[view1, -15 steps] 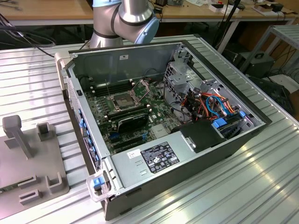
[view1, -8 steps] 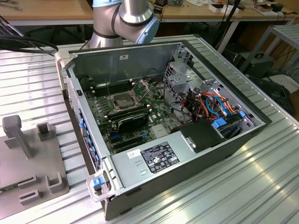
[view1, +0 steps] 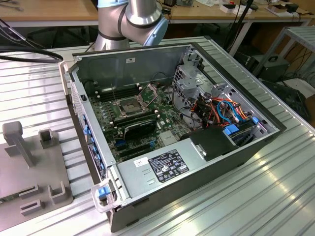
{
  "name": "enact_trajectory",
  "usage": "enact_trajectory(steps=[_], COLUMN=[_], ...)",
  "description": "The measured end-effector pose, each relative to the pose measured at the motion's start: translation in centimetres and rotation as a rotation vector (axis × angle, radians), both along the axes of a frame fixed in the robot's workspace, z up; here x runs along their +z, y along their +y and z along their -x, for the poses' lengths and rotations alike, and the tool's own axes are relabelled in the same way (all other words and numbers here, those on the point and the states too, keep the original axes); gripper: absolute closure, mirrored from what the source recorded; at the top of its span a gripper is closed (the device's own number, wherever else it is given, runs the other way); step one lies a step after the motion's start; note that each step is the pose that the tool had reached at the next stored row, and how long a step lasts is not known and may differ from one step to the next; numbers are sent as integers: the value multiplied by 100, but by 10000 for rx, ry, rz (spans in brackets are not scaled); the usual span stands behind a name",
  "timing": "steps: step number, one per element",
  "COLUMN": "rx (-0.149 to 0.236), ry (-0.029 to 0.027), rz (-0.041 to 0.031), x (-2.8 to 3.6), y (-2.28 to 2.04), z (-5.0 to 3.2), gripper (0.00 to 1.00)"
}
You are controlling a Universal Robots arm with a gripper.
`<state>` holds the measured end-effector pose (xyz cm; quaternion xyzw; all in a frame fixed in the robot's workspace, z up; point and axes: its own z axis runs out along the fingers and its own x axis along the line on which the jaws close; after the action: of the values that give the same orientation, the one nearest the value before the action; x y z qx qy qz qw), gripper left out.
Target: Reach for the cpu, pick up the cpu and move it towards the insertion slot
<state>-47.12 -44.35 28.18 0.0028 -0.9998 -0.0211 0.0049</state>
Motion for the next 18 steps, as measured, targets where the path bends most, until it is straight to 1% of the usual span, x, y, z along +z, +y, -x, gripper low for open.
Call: enact_trajectory(steps=[5,8,10,11,18], rx=[5,4,3,2,3], ry=[0,3,3,2,9], rz=[-1,15,55,64,66], x=[-31,-59,-74,-79,-83], y=[-45,-48,-47,-47,-48], z=[0,-27,-42,-45,-49], gripper=[34,34,34,34,34])
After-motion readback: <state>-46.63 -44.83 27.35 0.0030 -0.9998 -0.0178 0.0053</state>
